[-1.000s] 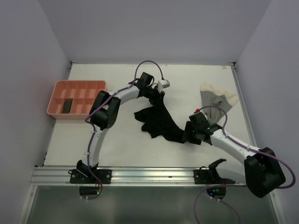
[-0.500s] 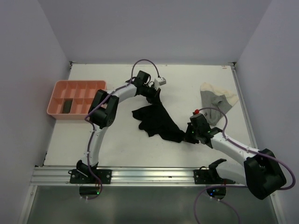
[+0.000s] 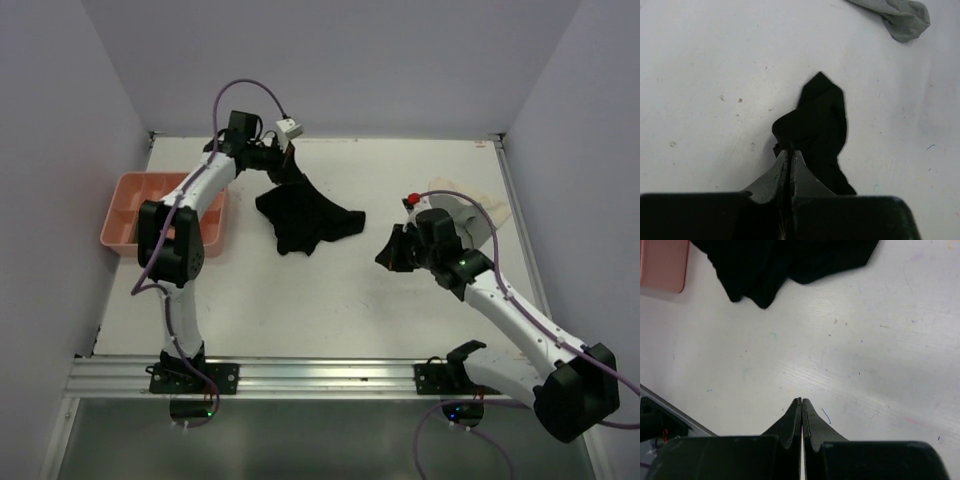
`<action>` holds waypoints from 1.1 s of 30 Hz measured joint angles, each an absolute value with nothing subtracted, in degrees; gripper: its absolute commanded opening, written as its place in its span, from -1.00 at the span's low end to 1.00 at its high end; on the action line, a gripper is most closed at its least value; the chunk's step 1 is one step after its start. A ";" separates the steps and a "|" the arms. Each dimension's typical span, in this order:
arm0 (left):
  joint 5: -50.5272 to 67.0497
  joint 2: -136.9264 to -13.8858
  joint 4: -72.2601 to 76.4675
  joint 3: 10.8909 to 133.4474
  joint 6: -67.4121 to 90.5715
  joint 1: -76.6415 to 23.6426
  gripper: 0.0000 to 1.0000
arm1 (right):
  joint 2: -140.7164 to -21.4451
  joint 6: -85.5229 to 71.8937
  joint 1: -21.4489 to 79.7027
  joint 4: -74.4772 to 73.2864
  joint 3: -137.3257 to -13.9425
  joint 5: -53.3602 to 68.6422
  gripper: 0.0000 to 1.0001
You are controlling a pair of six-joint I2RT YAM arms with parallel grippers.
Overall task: Roll the underwear
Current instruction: Flatten the underwear
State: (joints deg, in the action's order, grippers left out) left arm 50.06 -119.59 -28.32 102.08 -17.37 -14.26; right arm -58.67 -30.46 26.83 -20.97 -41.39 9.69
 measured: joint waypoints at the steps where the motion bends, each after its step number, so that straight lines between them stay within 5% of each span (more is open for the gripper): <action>1: 50.54 -117.19 -28.77 100.90 -18.48 -14.00 -1.00 | -60.14 -29.19 26.83 -21.69 -43.22 10.13 -1.00; 5: 51.94 -107.48 -30.20 94.63 -22.26 -14.44 -1.00 | -67.48 -25.28 26.61 -23.92 -48.07 8.69 -0.66; 7: 52.16 -105.62 -30.52 92.95 -23.18 -14.83 -1.00 | -70.87 -25.89 26.33 -23.33 -48.12 7.25 -0.28; 10: 52.31 -105.91 -31.14 91.61 -23.51 -14.96 -1.00 | -76.16 -28.42 25.76 -16.51 -45.36 6.63 -0.11; 20: 54.89 -104.40 -51.75 99.68 -43.46 -16.27 -1.00 | -85.86 -37.80 25.65 10.90 -37.91 10.44 0.00; 26: 54.26 -93.14 -66.06 105.30 -63.00 -21.98 -1.00 | -84.86 -30.28 25.71 15.59 -38.04 13.21 0.08; 33: 52.05 -79.02 -69.78 97.25 -78.56 -21.28 -1.00 | -77.93 -21.69 25.76 31.07 -27.03 19.29 0.31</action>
State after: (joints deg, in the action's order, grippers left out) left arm 52.05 -79.02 -69.78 97.25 -78.56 -21.28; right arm -77.93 -21.69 25.76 31.07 -27.03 19.29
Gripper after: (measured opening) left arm 0.018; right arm 0.634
